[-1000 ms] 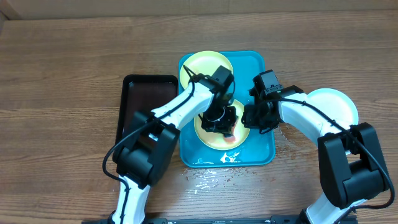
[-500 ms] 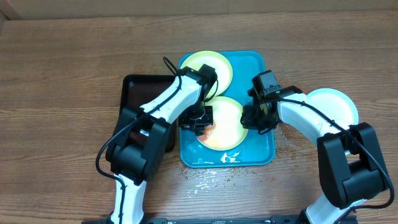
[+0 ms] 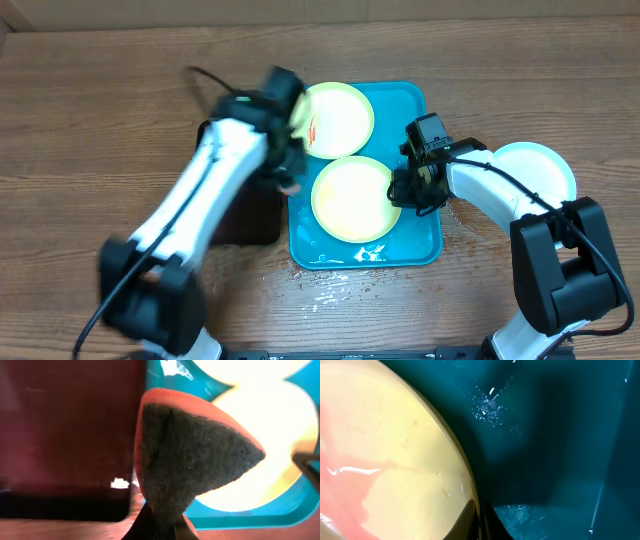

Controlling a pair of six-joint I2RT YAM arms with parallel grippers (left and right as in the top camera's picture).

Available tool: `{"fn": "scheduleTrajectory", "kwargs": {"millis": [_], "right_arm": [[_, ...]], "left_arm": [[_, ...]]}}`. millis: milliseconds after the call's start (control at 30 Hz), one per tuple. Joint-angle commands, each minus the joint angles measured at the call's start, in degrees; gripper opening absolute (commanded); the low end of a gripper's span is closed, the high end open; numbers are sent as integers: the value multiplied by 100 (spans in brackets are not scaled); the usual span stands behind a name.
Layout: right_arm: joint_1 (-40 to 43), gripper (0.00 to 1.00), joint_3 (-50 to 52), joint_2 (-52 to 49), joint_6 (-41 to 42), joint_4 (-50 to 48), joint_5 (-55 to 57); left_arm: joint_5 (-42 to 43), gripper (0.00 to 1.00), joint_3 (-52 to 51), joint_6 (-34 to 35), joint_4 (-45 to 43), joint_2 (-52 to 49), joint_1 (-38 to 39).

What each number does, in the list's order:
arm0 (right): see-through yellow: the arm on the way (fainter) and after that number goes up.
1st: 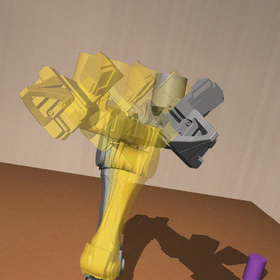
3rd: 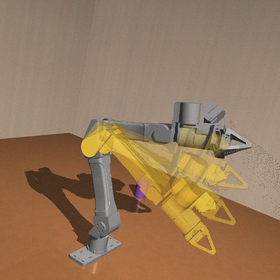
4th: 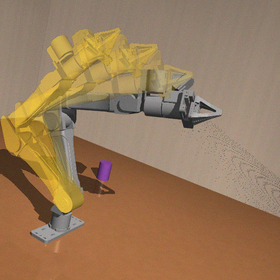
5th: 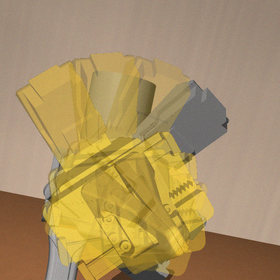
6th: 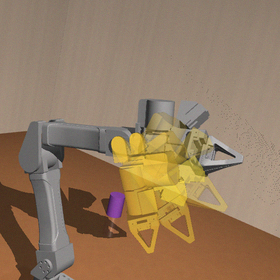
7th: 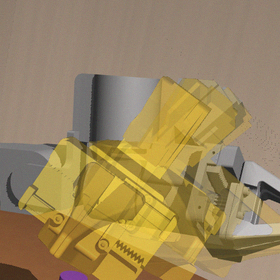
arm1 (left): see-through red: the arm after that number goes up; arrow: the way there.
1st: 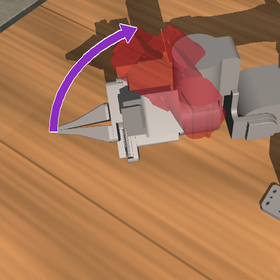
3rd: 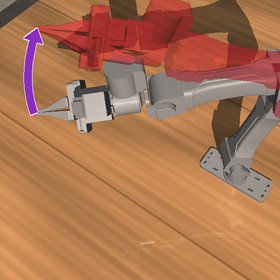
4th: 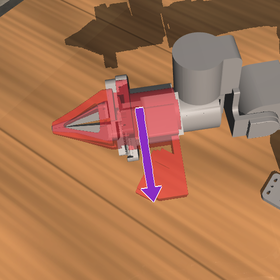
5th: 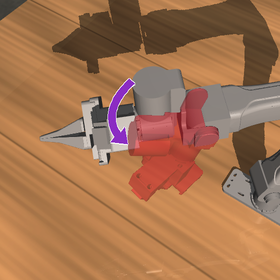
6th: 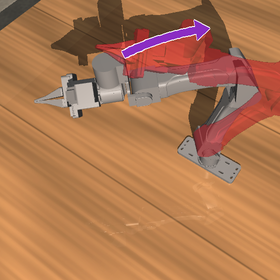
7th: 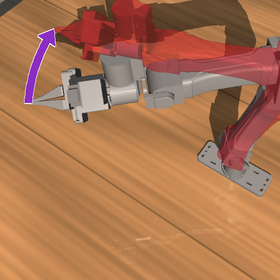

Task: Clean dirty plates on tray and stack at the side
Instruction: 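Return the sponge to the black tray with the left gripper, then lift the yellow plate with the right gripper and tilt it over the black tray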

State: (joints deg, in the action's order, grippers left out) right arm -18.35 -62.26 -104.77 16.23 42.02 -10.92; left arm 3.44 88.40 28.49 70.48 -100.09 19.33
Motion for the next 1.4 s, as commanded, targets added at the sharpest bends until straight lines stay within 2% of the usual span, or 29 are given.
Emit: {"fn": "scheduleTrajectory", "kwargs": {"millis": [0,133,267,333,433,533,567,600,700,767,933,967,1100,1233,1367], "right_arm": [[68,4,-72,-70,-15,-46,358],[68,4,-72,-70,-13,-129,356],[68,4,-83,-66,-9,-20,356],[66,4,-188,15,-13,247,361],[55,4,-457,238,-31,723,651],[-57,4,-887,457,-308,1333,1016],[-116,4,-1043,501,-321,1517,1150],[-249,4,-1331,542,-348,1788,1375],[-588,4,-1864,546,-538,2120,1720],[-861,4,-2149,546,-643,2118,1941],[-1552,4,-2444,544,-756,1303,2393],[-1836,4,-2441,542,-752,780,2610],[-2334,4,-2433,365,-750,-295,3036],[-2730,4,-2433,-50,-750,-885,3858],[-3005,4,-2433,-271,-752,-1025,4725]], "left_arm": [[-667,4,9,-170,173,197,-402],[-826,4,-472,-302,-31,131,-706],[-1196,4,-1353,-280,-798,66,-920],[-1067,4,-1834,-280,-1250,66,-1115],[-782,4,-1950,-289,-1314,68,-1370],[-444,15,-1816,-476,-1268,90,-1593],[-317,20,-1731,-535,-1211,90,-1663],[-125,31,-1574,-632,-1086,92,-1757],[107,42,-1252,-763,-813,153,-1862],[173,46,-1027,-848,-619,251,-1867],[179,53,-466,-925,-203,675,-1856],[179,54,-326,-925,-120,894,-1862],[245,57,-173,-922,-20,1342,-1862],[240,59,-146,-922,61,1818,-1862],[234,60,-146,-925,153,2173,-1862]]}}
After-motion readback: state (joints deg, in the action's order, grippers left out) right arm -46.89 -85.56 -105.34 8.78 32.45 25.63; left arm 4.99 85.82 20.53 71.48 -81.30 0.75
